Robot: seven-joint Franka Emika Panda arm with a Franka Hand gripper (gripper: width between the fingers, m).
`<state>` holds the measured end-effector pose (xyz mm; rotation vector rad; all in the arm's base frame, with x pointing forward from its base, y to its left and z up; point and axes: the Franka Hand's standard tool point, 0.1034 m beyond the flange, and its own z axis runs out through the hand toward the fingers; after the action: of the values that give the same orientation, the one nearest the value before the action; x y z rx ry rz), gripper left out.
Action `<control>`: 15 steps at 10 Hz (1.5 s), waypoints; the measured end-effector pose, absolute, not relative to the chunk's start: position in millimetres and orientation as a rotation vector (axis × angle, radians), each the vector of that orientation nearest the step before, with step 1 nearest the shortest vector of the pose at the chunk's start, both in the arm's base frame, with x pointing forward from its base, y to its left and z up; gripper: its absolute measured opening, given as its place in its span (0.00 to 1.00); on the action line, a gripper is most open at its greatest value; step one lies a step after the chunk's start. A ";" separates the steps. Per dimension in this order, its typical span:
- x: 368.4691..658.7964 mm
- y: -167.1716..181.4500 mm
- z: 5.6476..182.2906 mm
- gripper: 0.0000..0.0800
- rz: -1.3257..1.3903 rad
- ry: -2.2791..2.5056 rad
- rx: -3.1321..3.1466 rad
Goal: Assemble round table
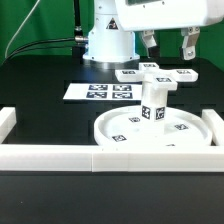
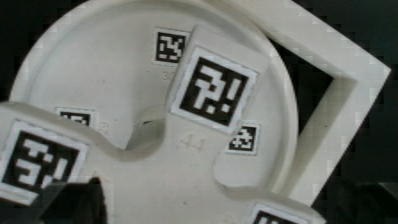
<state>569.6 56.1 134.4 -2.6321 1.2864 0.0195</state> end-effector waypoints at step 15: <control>569.7 52.1 125.7 0.81 -0.071 -0.891 -2.977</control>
Offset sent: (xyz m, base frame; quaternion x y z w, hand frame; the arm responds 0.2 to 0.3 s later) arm 0.0031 0.0030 0.0041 -0.0270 -0.0348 -0.2541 0.9662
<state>569.7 52.1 125.7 -2.9773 -0.8910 -0.0712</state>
